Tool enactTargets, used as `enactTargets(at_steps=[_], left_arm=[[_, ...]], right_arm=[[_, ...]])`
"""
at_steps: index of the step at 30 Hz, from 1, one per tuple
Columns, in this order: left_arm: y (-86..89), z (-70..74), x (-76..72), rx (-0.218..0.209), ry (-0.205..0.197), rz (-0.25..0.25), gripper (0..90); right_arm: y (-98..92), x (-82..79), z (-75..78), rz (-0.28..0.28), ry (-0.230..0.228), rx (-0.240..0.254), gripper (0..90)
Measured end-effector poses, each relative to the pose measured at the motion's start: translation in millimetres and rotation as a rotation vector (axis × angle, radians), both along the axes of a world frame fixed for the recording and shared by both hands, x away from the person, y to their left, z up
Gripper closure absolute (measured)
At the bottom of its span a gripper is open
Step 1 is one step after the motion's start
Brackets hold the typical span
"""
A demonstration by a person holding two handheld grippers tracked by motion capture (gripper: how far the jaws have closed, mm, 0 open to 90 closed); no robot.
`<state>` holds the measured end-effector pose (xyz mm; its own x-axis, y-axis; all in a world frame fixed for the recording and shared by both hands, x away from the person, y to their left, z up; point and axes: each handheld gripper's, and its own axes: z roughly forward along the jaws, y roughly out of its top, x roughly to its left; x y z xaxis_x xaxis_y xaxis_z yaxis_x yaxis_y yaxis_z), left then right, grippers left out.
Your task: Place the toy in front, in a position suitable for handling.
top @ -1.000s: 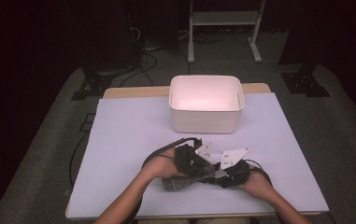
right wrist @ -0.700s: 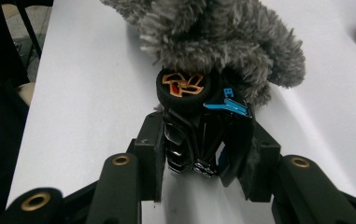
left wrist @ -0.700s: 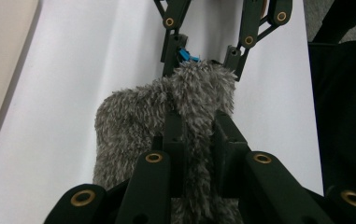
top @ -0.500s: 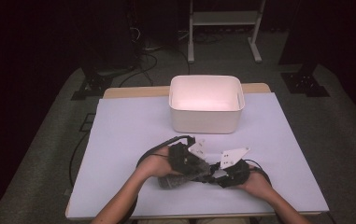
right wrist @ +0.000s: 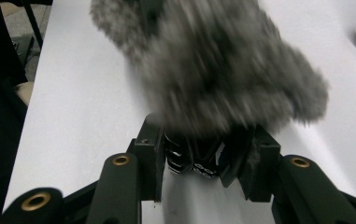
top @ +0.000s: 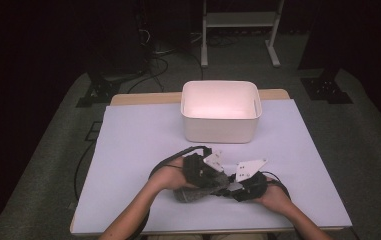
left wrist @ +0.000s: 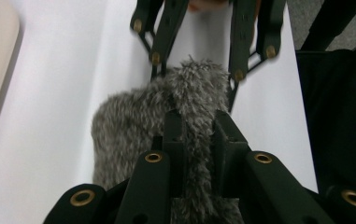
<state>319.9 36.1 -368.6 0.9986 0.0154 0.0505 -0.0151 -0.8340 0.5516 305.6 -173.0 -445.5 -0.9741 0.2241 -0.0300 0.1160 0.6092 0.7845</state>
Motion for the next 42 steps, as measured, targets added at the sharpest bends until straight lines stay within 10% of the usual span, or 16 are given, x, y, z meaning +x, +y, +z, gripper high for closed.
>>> enactTargets(at_steps=[8, 25, 42], left_arm=[[56.9, 0.8, 1.1, -0.016, 0.008, 0.1, 78.0], [101.2, 2.3, 7.4, -0.027, -0.014, 0.201, 77.5], [82.9, 0.0, 7.3, -0.061, 0.009, 0.155, 77.5]], right_arm=[[-0.1, 1.9, -0.1, 0.003, 0.011, 0.004, 56.8], [0.3, 1.8, 0.0, 0.005, 0.005, 0.001, 56.8], [0.6, 2.0, 0.0, 0.006, 0.007, -0.002, 56.8]])
